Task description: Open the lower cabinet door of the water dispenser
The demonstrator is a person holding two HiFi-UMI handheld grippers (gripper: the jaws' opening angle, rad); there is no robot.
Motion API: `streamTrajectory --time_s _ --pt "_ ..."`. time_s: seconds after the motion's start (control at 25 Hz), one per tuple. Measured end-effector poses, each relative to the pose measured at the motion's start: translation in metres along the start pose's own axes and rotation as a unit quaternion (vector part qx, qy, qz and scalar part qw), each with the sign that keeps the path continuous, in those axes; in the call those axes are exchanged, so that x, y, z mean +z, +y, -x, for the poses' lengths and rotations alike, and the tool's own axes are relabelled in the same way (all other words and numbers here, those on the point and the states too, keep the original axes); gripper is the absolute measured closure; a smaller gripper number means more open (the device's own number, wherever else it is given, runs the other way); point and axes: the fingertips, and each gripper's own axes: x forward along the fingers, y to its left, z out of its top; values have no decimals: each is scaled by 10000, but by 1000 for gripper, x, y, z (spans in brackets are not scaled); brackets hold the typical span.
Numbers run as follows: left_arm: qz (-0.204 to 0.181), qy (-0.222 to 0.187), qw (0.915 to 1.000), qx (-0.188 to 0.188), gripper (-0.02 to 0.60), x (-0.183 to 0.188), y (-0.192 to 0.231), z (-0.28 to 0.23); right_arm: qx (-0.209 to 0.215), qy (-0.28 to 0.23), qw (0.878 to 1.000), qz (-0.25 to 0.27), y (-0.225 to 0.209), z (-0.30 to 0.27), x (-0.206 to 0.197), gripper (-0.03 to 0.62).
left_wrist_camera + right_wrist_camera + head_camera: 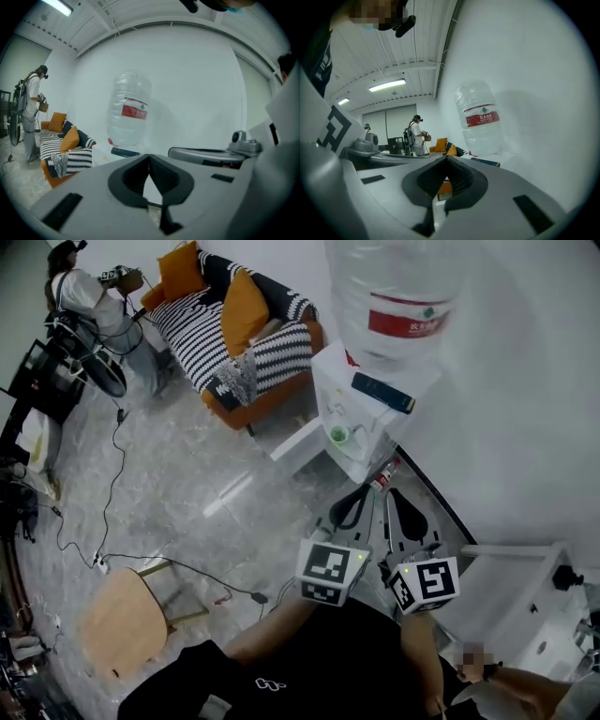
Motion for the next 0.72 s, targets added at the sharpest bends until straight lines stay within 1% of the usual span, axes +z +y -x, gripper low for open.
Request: streamTrajectory --time_s 0.08,0.2,0.24,0.36,0.52,0.64,0.72 --pt "-28 -66 9999 -106 569 8 -6 0 55 -74 9999 -76 1 5 6 585" --pt "-103 -133 9996 -217 571 21 -13 0 112 -244 9984 -501 0 11 20 585" --pt "-118 -168 9995 -242 569 26 -15 0 118 -314 9978 -563 -1 12 26 585" --pt "-102 -320 9991 -272 569 44 -18 0 102 -440 9980 -434 0 15 41 585" --pt "-226 -557 9976 -339 571 63 -22 -4 83 -554 9976 -394 -7 14 52 585" --pt "-296 -563 9973 -371 571 66 -23 -4 25 -507 9979 -399 -12 11 50 585" --pt "-273 -525 9976 -357 571 66 -22 -4 -25 -473 9982 -367 -14 11 49 585"
